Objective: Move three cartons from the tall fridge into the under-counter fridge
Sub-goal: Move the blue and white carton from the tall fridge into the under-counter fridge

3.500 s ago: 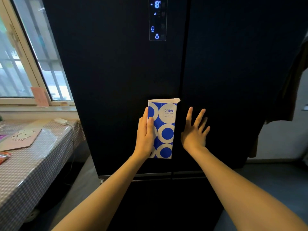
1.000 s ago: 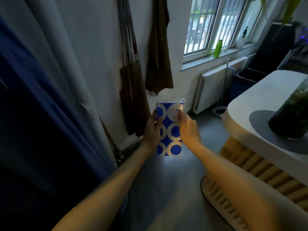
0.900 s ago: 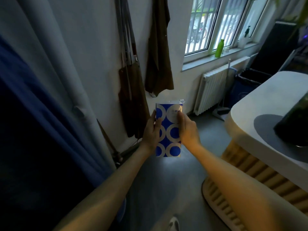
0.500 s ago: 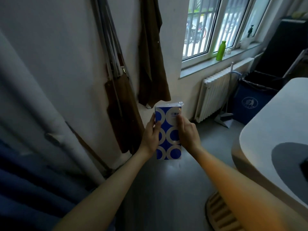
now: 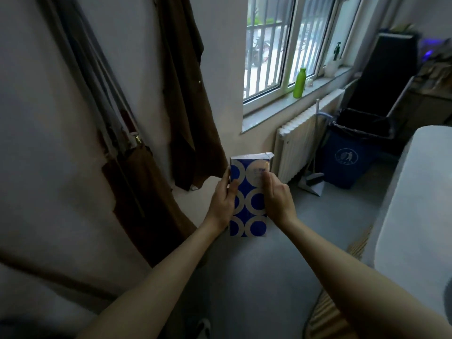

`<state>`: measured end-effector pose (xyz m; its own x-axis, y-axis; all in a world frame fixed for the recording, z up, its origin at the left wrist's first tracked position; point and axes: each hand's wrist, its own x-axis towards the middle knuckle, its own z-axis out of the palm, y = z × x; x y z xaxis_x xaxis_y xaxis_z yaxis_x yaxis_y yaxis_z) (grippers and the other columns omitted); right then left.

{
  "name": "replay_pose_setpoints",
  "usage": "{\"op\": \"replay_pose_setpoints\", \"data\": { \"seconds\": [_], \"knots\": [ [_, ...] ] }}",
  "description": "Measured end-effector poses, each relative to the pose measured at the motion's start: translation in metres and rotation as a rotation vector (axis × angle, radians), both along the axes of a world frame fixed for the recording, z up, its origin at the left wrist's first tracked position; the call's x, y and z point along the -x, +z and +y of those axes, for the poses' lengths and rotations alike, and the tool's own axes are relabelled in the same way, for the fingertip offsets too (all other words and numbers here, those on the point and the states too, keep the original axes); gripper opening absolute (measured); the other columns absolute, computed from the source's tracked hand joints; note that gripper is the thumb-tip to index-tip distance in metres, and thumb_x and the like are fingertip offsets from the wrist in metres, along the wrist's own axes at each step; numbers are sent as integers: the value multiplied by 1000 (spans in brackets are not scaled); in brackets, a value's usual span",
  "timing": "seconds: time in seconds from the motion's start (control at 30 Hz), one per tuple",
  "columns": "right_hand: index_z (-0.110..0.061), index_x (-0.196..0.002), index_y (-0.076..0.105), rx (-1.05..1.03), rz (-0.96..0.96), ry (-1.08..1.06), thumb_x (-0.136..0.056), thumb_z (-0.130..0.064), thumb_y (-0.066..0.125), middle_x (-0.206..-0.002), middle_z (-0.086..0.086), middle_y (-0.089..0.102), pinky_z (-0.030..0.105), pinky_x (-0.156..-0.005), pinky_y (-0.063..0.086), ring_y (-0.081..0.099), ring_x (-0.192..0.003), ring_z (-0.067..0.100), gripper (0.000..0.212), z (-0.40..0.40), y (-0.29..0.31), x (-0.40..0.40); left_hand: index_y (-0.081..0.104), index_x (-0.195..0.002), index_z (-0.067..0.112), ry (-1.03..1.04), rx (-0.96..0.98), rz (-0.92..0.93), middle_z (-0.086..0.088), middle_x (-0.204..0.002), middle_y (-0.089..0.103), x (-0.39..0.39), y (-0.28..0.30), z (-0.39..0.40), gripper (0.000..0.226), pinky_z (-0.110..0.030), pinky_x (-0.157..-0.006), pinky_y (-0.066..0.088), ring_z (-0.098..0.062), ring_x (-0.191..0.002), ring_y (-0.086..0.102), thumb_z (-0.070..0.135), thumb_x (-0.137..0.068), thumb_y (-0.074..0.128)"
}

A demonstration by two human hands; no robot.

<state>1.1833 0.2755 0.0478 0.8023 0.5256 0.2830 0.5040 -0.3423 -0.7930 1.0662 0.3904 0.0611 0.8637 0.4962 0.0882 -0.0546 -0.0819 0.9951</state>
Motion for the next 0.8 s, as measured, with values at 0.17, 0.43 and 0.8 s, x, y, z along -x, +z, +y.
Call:
{"op": "replay_pose_setpoints", "data": {
  "seconds": [0.17, 0.43, 0.8],
  "knots": [
    [-24, -105, 58, -51, 11, -156, -97, -76, 21, -82, 2, 71, 51, -58, 59, 71, -69, 16, 64, 33, 0, -60, 41, -150, 19, -129, -17, -6, -10, -135, 66, -71, 10, 44, 45, -56, -98, 58, -30, -116, 69, 37, -109, 40],
    [-22, -99, 58, -70, 9, -379, -91, -85, 17, -79, 2, 71, 41, -59, 58, 70, -68, 14, 75, 58, 9, -134, 42, -148, 15, -338, -78, -36, -9, -131, 68, -176, 18, 90, 41, -52, -94, 60, -27, -111, 72, 32, -111, 39],
    [-37, -100, 54, -116, -16, -535, -93, -81, 19, -84, -4, 71, 31, -59, 59, 70, -71, 8, 57, 35, -3, -245, 34, -158, 20, -486, -77, -48, -13, -143, 57, -316, 2, 79, 47, -55, -98, 57, -29, -121, 67, 29, -112, 40]
  ]
}}
